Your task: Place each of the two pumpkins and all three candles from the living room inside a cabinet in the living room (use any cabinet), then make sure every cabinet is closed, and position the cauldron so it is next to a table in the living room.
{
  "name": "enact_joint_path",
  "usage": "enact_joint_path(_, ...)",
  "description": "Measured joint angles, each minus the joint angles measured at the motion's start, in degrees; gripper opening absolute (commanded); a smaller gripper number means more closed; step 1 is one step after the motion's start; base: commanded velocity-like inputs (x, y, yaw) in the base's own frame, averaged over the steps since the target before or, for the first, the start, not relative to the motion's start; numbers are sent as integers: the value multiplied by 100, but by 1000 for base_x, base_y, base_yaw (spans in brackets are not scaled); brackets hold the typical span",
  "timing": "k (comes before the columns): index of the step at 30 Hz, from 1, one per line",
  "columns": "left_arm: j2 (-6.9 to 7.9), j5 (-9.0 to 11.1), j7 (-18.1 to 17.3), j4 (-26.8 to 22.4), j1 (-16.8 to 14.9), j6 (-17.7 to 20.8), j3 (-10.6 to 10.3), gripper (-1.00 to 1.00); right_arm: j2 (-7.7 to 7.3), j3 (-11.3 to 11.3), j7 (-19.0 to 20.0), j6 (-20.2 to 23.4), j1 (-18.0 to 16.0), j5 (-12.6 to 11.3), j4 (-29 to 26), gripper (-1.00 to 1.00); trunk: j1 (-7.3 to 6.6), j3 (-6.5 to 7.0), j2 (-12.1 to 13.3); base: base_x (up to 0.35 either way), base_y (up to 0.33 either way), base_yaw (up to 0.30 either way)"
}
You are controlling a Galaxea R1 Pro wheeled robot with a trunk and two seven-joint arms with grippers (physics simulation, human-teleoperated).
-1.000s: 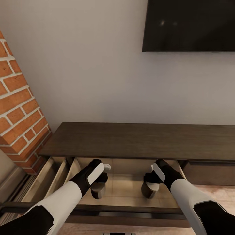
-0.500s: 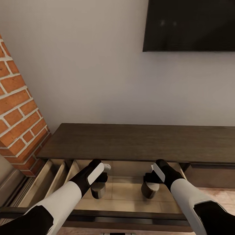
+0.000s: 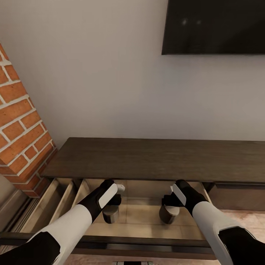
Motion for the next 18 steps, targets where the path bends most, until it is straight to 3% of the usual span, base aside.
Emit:
enact_joint_path(6, 0, 0, 0, 0, 0, -3, 0, -100, 0, 3, 1, 0, 0, -4, 0, -100, 0, 0, 0, 0, 0, 0)
enact_joint_path(9, 0, 5, -17, 0, 1, -6, 0, -100, 0, 1, 1, 0, 1, -5, 0, -100, 8, -66, -3, 0, 0, 0)
enact_joint_path(18, 16, -30, -329, 8, 0, -28, -8, -100, 0, 0, 1, 0, 0, -7, 0, -100, 10, -89, -5, 0, 0, 0)
